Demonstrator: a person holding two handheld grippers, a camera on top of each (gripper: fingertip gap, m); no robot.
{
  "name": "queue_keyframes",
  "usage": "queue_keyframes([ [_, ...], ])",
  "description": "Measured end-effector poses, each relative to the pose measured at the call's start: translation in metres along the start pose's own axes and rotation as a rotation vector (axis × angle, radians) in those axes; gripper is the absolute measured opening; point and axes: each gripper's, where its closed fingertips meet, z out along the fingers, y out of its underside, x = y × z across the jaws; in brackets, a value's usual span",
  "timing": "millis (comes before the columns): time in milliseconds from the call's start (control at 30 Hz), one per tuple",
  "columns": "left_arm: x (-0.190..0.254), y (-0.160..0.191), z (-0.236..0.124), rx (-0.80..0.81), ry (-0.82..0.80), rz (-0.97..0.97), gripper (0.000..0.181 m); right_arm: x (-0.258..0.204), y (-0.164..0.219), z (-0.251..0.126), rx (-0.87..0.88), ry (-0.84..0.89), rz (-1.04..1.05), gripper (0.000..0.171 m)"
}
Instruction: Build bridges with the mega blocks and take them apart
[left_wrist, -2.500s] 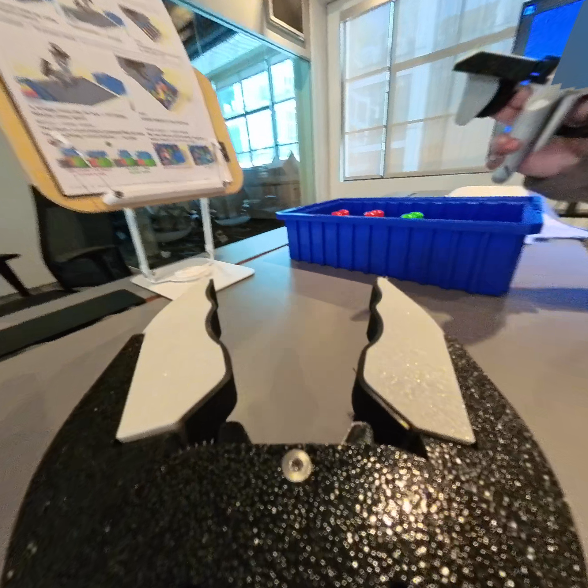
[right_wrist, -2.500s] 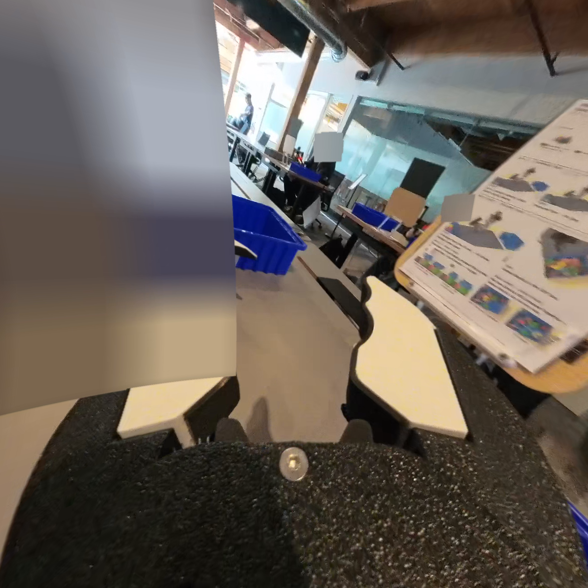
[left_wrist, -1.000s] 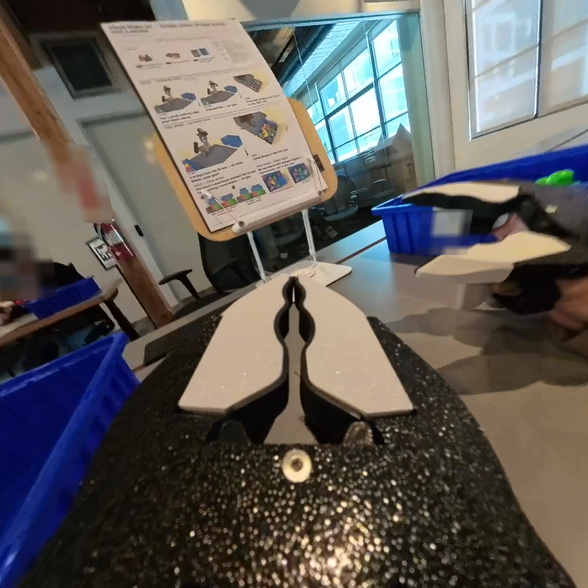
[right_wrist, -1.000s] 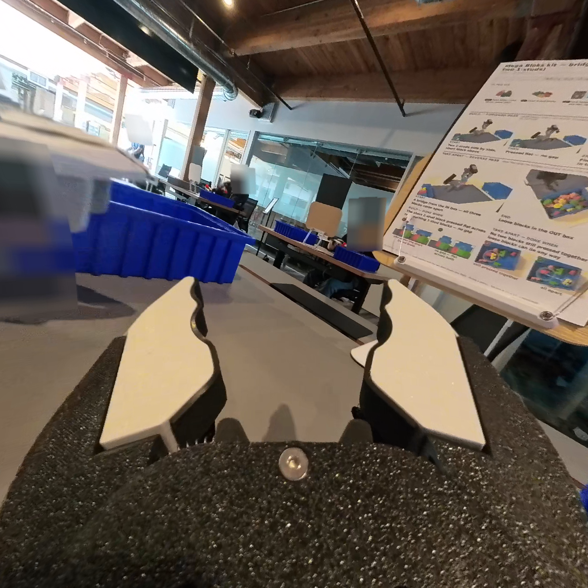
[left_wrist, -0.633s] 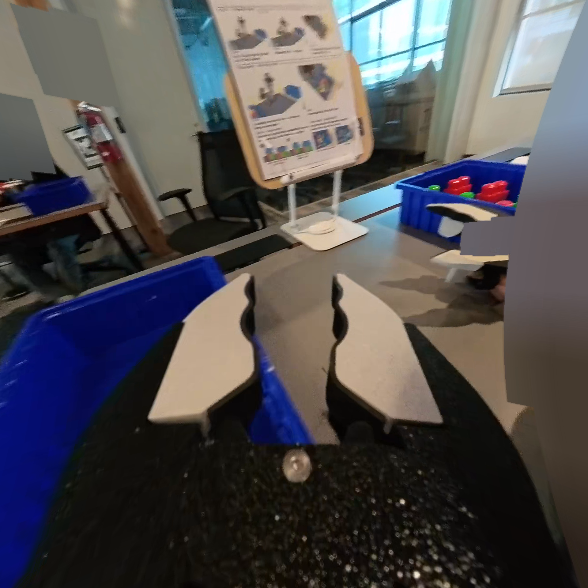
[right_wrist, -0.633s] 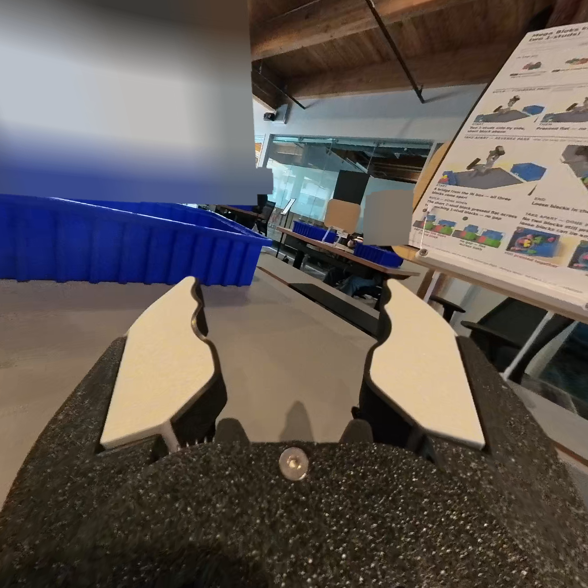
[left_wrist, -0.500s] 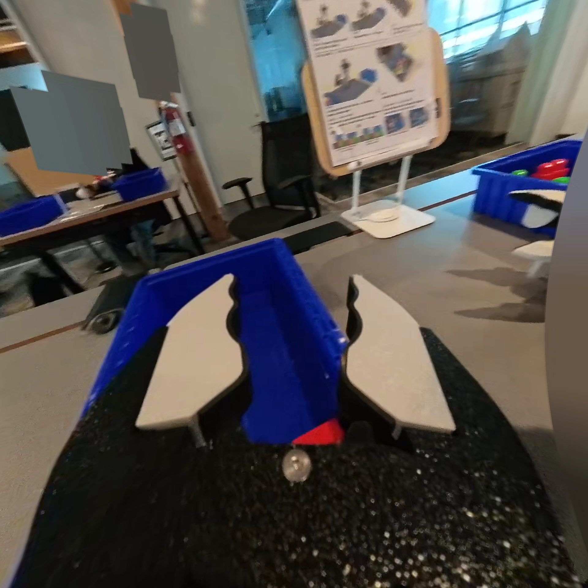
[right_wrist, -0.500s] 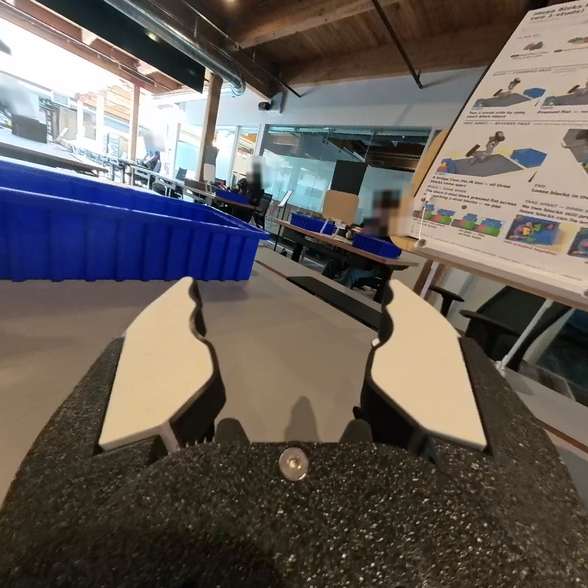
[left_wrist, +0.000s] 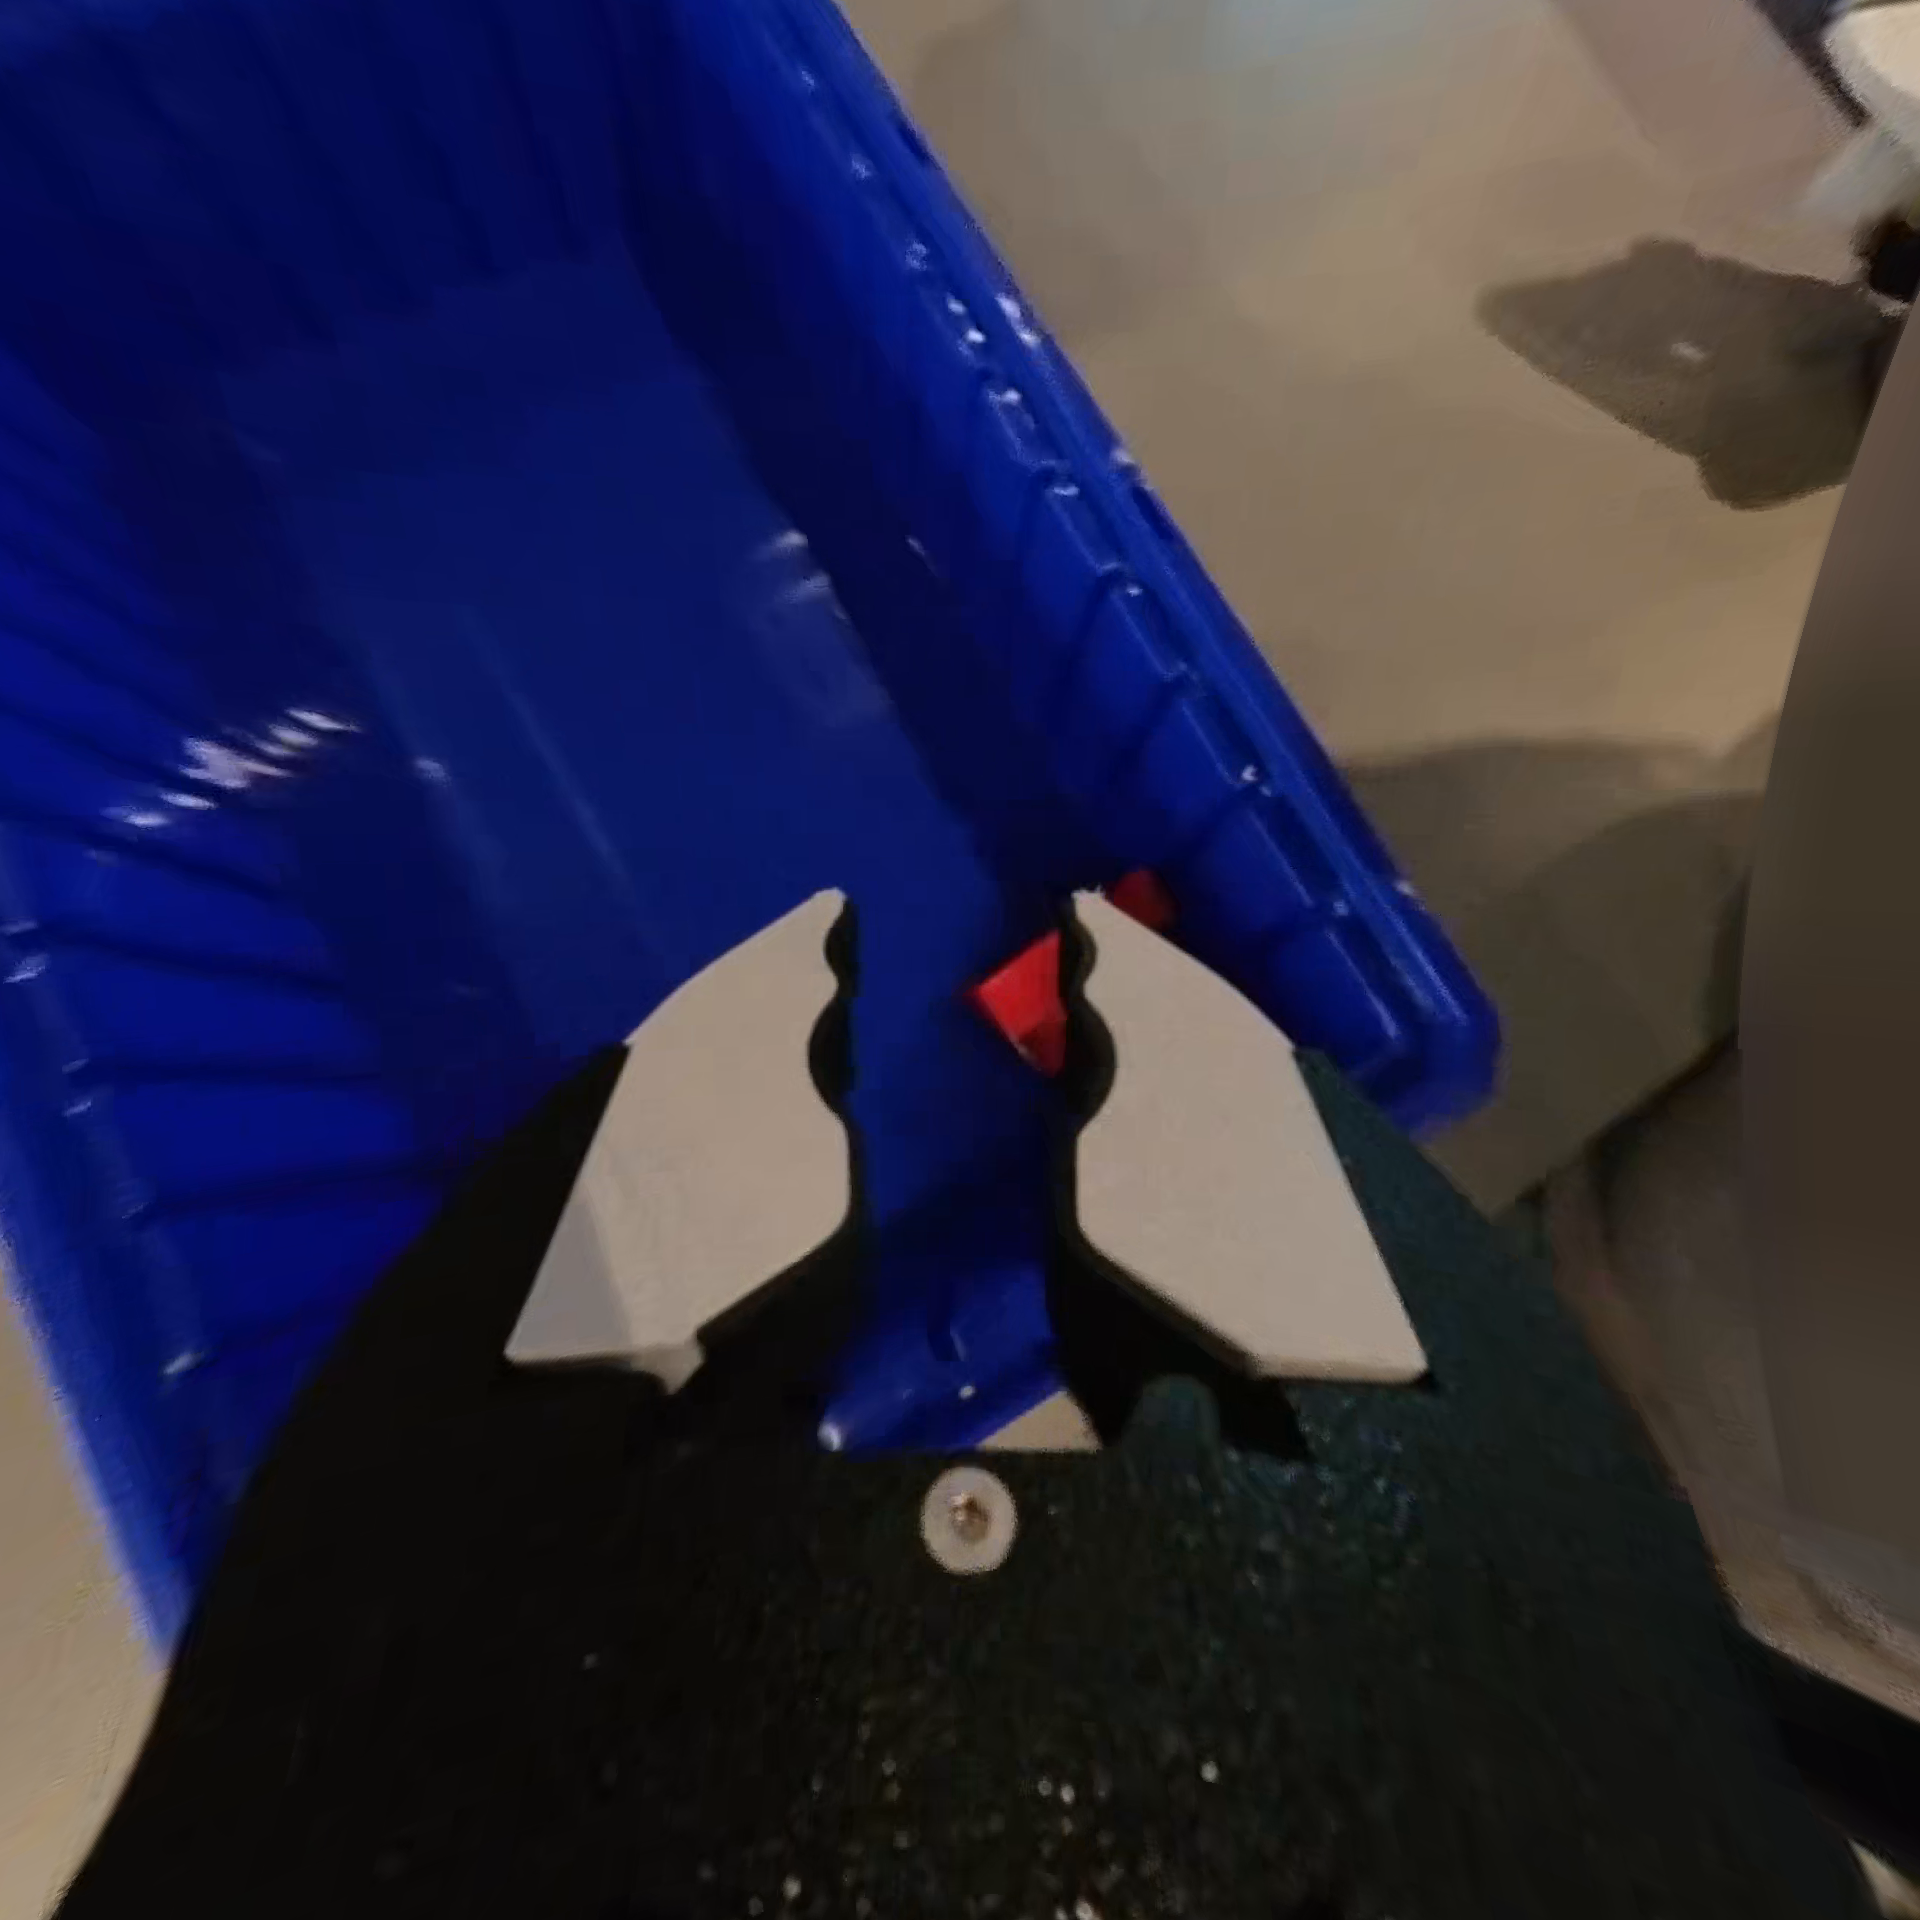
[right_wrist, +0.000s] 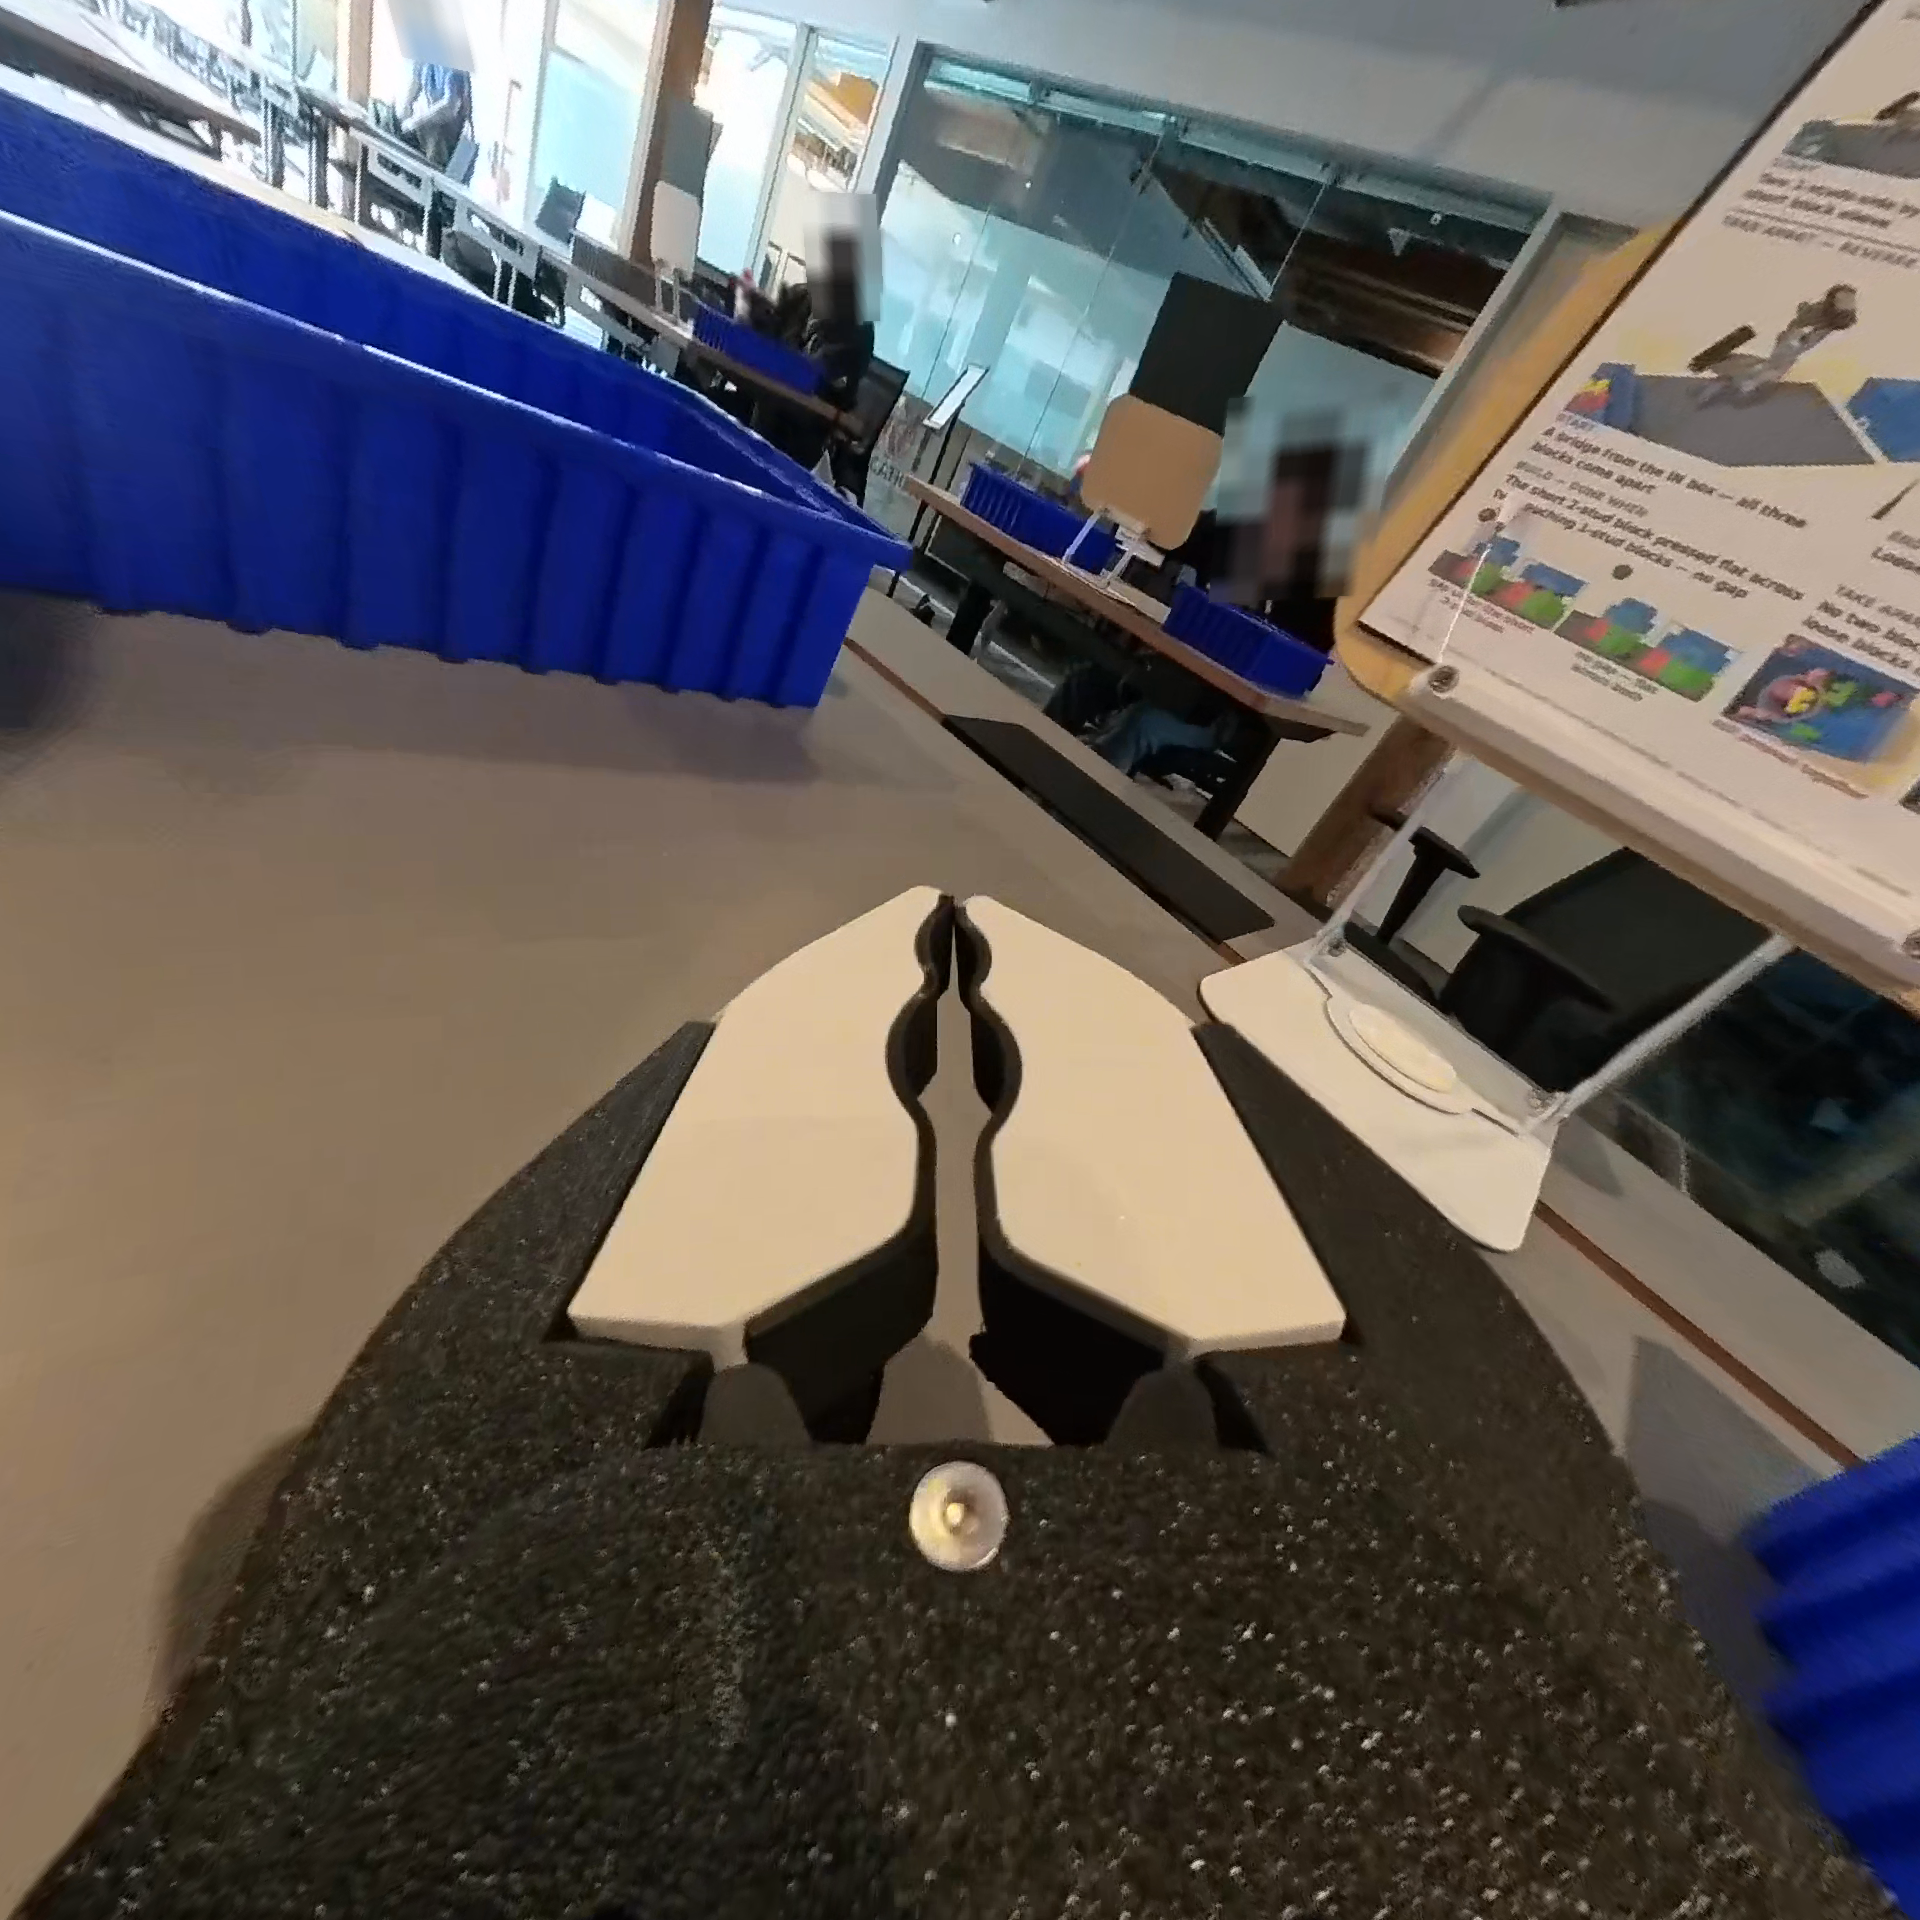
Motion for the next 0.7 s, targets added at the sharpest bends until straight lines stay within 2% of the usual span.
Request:
queue_keyframes([
  [100, 0.008, 0.007, 0.016, -0.073, 0.111, -0.013, 0.056, -0.001, 0.001, 0.001, 0.0, 0.006, -0.044, 0.0],
  [233, 0.013, 0.033, 0.037, -0.308, 0.138, 0.083, 0.079, -0.003, 0.006, 0.004, -0.013, -0.001, -0.05, 0.001],
  [433, 0.022, 0.047, 0.054, -0.55, 0.211, 0.21, 0.071, -0.003, 0.008, 0.004, -0.019, -0.011, -0.008, 0.001],
  [567, 0.012, 0.061, 0.06, -0.711, 0.189, 0.319, 0.062, -0.002, 0.009, 0.004, -0.02, -0.015, 0.01, 0.002],
  [700, 0.019, 0.071, 0.069, -0.788, 0.244, 0.366, 0.061, -0.003, 0.009, 0.005, -0.021, -0.024, 0.014, 0.002],
])
